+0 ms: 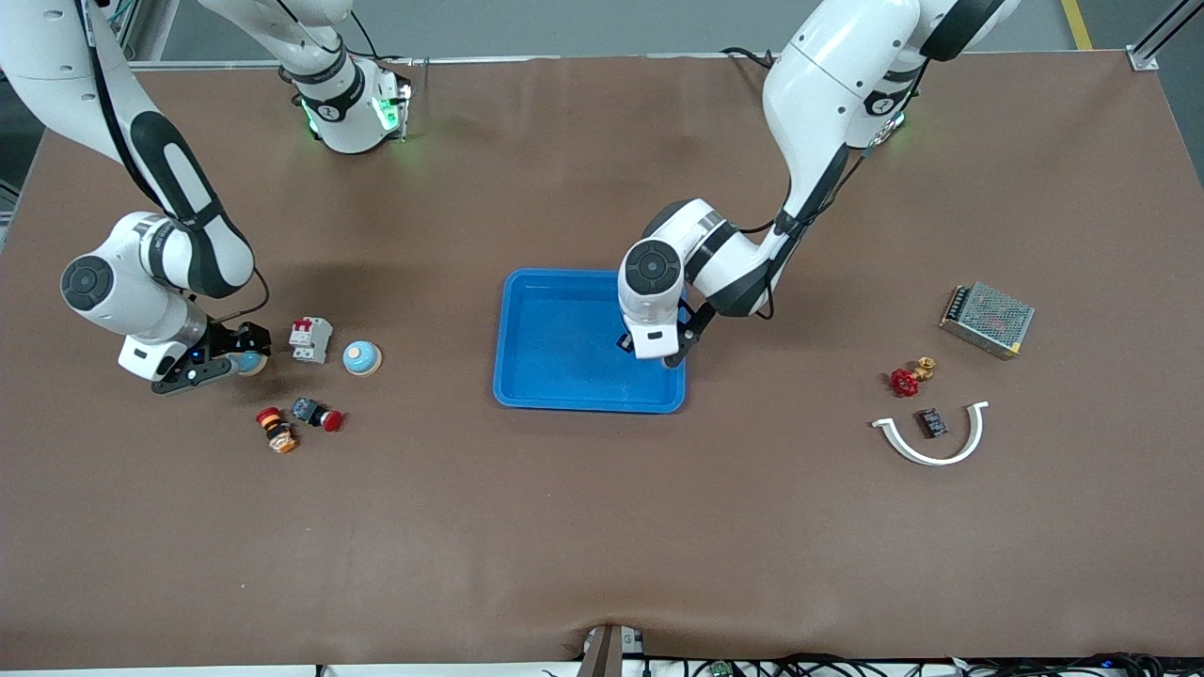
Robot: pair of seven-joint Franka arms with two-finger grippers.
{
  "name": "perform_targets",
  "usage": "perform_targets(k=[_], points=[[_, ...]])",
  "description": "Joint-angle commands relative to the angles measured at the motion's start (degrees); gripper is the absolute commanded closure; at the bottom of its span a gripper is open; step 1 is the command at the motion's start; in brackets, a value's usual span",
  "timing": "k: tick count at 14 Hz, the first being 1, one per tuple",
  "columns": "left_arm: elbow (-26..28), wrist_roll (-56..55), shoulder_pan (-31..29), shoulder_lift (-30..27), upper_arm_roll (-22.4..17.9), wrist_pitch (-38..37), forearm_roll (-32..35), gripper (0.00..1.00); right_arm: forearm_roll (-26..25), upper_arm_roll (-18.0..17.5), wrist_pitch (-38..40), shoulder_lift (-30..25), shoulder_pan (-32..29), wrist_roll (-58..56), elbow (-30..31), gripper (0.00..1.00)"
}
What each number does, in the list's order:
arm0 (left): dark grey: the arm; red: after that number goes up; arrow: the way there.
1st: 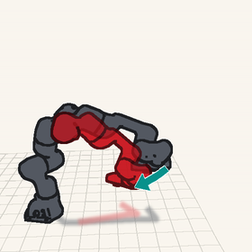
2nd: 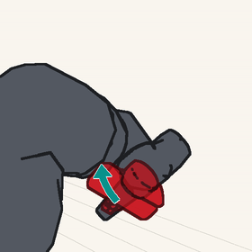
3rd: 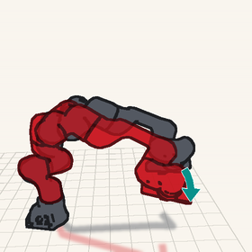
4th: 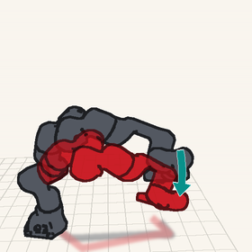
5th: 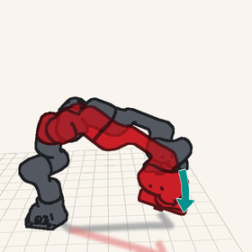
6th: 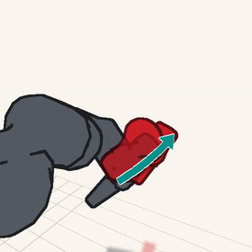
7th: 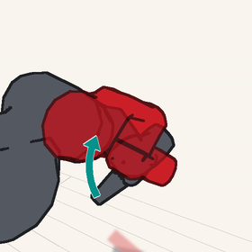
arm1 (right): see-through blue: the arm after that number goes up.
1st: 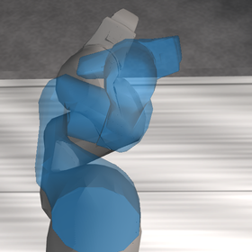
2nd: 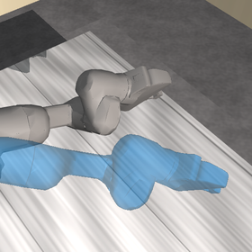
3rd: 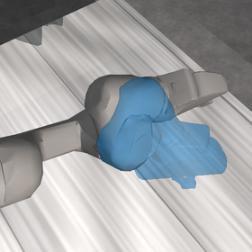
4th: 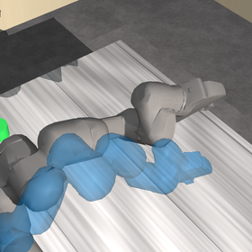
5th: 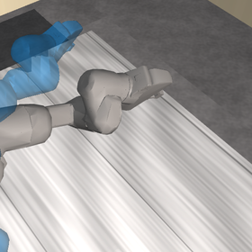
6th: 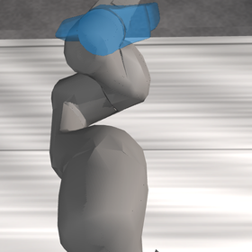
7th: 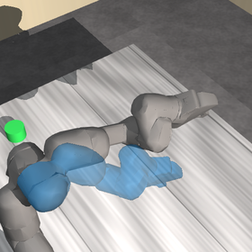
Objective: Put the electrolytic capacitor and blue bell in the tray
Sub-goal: 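Move the capacitor into the tray while the right gripper grasps the bell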
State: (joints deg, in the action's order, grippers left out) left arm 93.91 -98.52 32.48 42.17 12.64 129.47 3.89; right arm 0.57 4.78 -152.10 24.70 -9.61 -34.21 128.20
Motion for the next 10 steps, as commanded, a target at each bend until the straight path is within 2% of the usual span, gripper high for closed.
perform_targets(k=[1, 5, 8, 10], points=[[-2.1, -0.4, 0.7, -0.2, -0.4, -0.3, -1.3, 0.00, 0.1, 0.1, -0.7, 0.5, 0.1, -0.6, -0.2, 0.00], [-3.3, -2.6, -0.8, -2.3, -0.9, -0.6, -1.3, 0.00, 0.1, 0.1, -0.7, 0.9, 0.1, -0.6, -0.4, 0.00], [-3.2, -1.4, -5.9, -7.0, -1.5, -4.5, -0.3, 0.00, 0.1, 0.1, -0.7, 1.0, 0.1, -0.6, -0.5, 0.33], [-3.1, 3.9, -9.0, -9.5, -1.6, -7.5, -0.3, 0.00, 0.1, 0.1, -0.7, 1.1, 0.0, -0.6, -0.6, 0.53]])
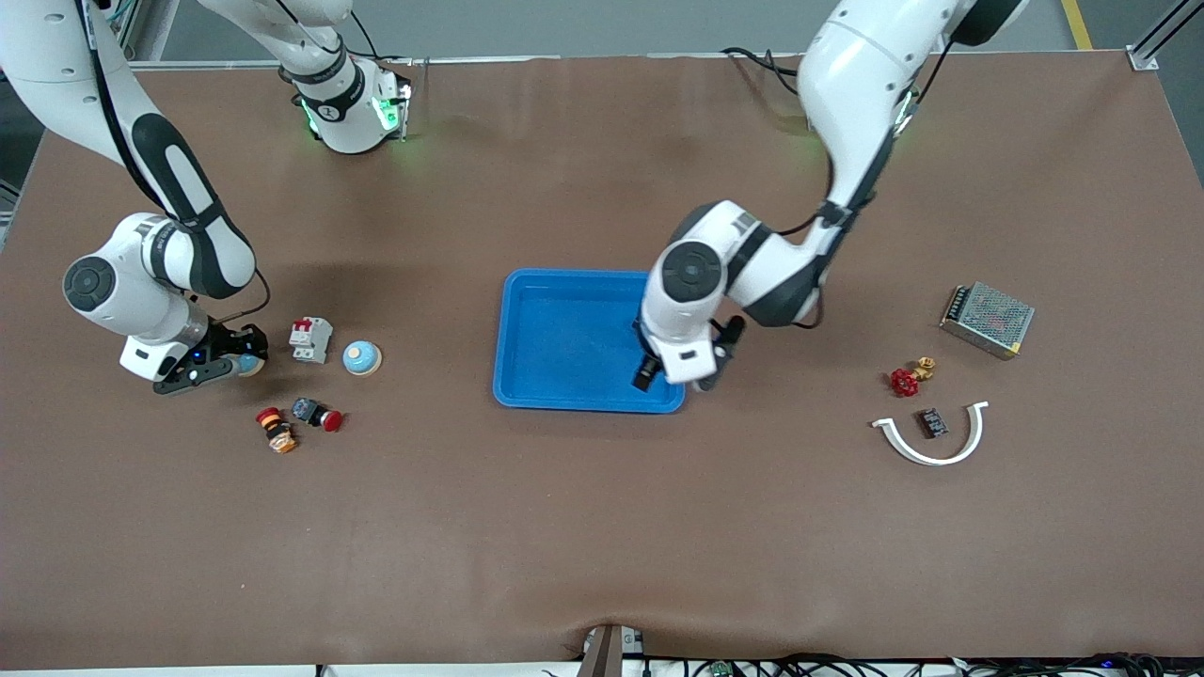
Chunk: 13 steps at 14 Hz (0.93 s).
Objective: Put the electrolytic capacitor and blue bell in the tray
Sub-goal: 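Grasp another capacitor with the left gripper while the right gripper lifts the bell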
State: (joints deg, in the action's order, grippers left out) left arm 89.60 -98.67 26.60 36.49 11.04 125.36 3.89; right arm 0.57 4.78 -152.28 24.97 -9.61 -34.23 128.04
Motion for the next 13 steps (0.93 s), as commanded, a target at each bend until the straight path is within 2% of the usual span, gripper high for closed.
perform_targets(k=[1, 3, 7, 11, 13], points=[[1.1, 7.4, -5.3, -4.7, 0.0, -5.1, -0.3, 0.00, 0.1, 0.1, -0.5, 0.9, 0.0, -0.6, -0.5, 0.61], [1.2, 15.0, -9.4, -6.3, 0.1, -7.8, -0.3, 0.00, 0.1, 0.1, -0.5, 0.9, 0.0, -0.6, -0.6, 0.68], [1.6, 29.0, -17.5, -7.0, 0.0, -11.4, -0.2, 0.00, 0.1, 0.1, 2.9, -0.2, 0.1, -0.2, -2.8, 0.68], [2.1, 39.8, -23.5, -5.5, -0.1, -11.5, 0.1, 0.00, 0.7, 0.0, 27.2, -3.0, 1.5, 0.7, -15.5, 0.68], [2.4, 42.8, -25.6, -4.2, 0.0, -11.5, 2.2, 0.00, 0.7, 0.1, 35.3, -4.6, 3.5, 5.9, -20.7, 0.68]])
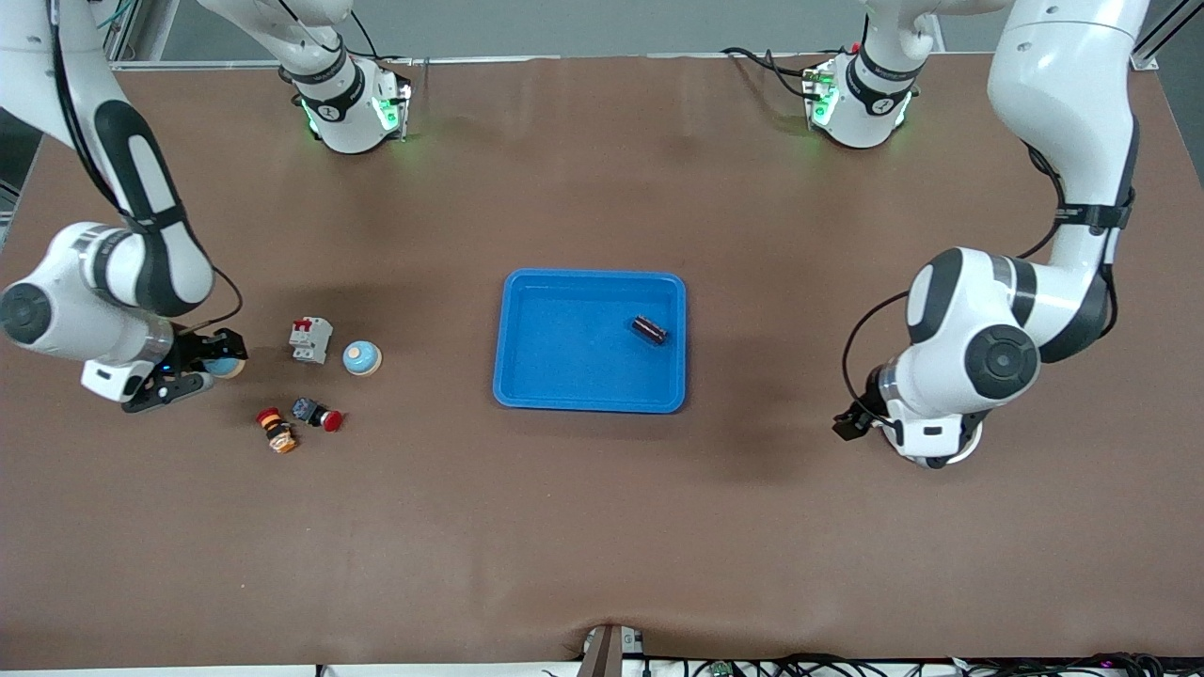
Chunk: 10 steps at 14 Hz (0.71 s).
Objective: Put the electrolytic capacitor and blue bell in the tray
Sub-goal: 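Grasp another capacitor with the left gripper while the right gripper lifts the bell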
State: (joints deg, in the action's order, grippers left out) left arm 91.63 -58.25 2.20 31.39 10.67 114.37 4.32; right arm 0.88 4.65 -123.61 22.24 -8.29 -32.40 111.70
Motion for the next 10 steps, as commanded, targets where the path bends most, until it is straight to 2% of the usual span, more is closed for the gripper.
perform_targets(k=[1, 2, 3, 6, 9, 10], points=[[0.4, 3.7, -2.5, 1.4, 0.4, -0.5, 3.1, 0.04, 0.3, 0.2, 9.1, -3.1, 3.5, 6.8, -5.4, 0.68], [0.4, 5.2, -3.6, 2.4, 0.4, -0.5, 3.8, 0.16, 0.3, 0.2, 11.0, -4.8, 5.3, 10.4, -5.6, 0.68], [0.4, 6.3, -4.1, 3.3, 0.4, -0.5, 4.3, 0.23, 0.3, 0.2, 12.8, -6.4, 7.5, 14.8, -5.6, 0.68], [0.3, 10.1, -7.1, 4.6, 0.4, 0.0, 8.6, 0.25, 0.0, 0.2, 16.8, -10.3, 15.9, 30.9, -5.5, 0.68], [0.2, 15.4, -10.2, 5.8, 0.5, 1.6, 9.0, 0.27, -0.3, 0.2, 18.0, -11.4, 24.1, 45.7, -5.3, 0.68], [0.3, 16.8, -10.7, 6.2, 0.5, 2.1, 9.0, 0.31, -0.3, 0.2, 17.9, -11.4, 26.6, 50.4, -5.2, 0.68]])
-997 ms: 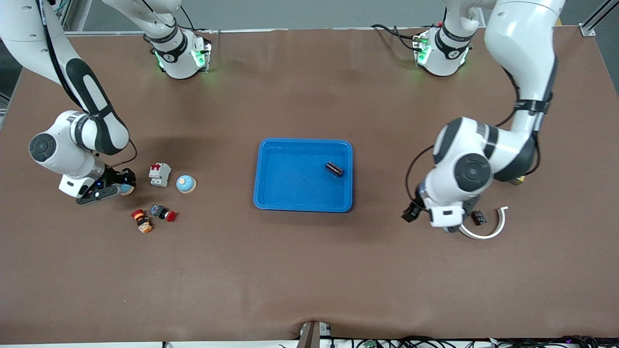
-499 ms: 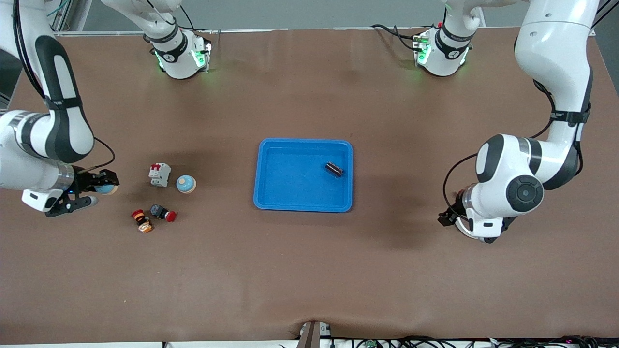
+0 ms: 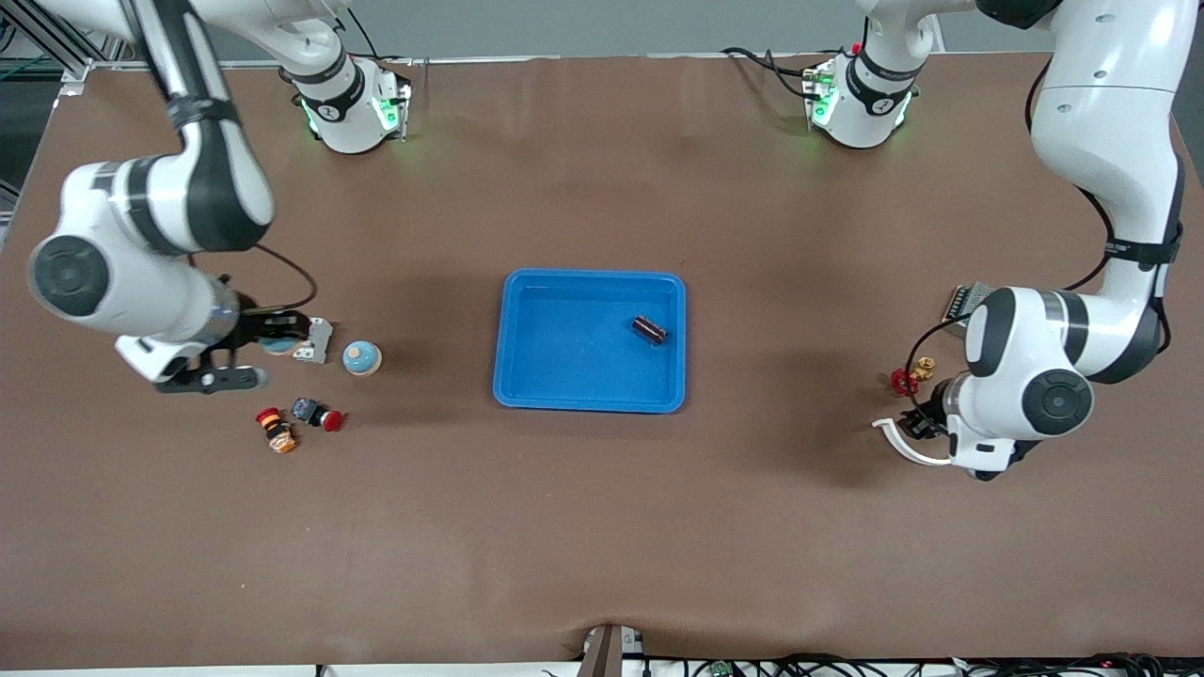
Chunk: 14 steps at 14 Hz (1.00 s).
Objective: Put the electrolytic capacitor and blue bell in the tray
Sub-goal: 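Grasp another capacitor with the left gripper while the right gripper lifts the bell, then set the bell in the tray while the left gripper lifts the capacitor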
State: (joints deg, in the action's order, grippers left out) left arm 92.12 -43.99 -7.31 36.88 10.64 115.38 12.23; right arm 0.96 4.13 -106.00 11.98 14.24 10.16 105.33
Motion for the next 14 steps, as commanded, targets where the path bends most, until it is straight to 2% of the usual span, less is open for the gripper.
perform_targets(k=[1, 2, 4, 7, 11, 14], points=[[-0.3, 3.5, -1.7, 1.3, 0.5, 1.3, 1.1, 0.40, -0.3, 0.7, 0.1, -1.2, 6.6, 11.7, 1.2, 0.68], [-0.3, 3.5, -1.9, 2.1, 0.5, 2.3, 1.1, 0.44, -0.2, 0.6, -0.3, -1.0, 8.5, 15.4, 1.3, 0.68], [-0.1, 3.6, -2.1, 3.4, 0.5, 4.2, 1.1, 0.45, 1.0, 0.6, -2.3, -0.5, 11.8, 21.4, 1.6, 0.68], [-0.2, 5.3, -2.1, 4.3, 0.4, 5.6, 1.1, 0.47, 3.8, 0.6, -9.4, -0.2, 16.3, 27.9, 4.7, 0.68], [-0.4, 5.8, -2.0, 5.0, 0.4, 6.4, 1.2, 0.47, 3.9, 0.7, -18.0, 4.4, 24.5, 39.9, 5.9, 0.68], [-0.4, 6.1, -2.1, 5.4, 0.3, 6.7, 4.1, 0.48, 3.9, 0.7, -22.3, 7.9, 27.1, 42.5, 5.9, 0.68]])
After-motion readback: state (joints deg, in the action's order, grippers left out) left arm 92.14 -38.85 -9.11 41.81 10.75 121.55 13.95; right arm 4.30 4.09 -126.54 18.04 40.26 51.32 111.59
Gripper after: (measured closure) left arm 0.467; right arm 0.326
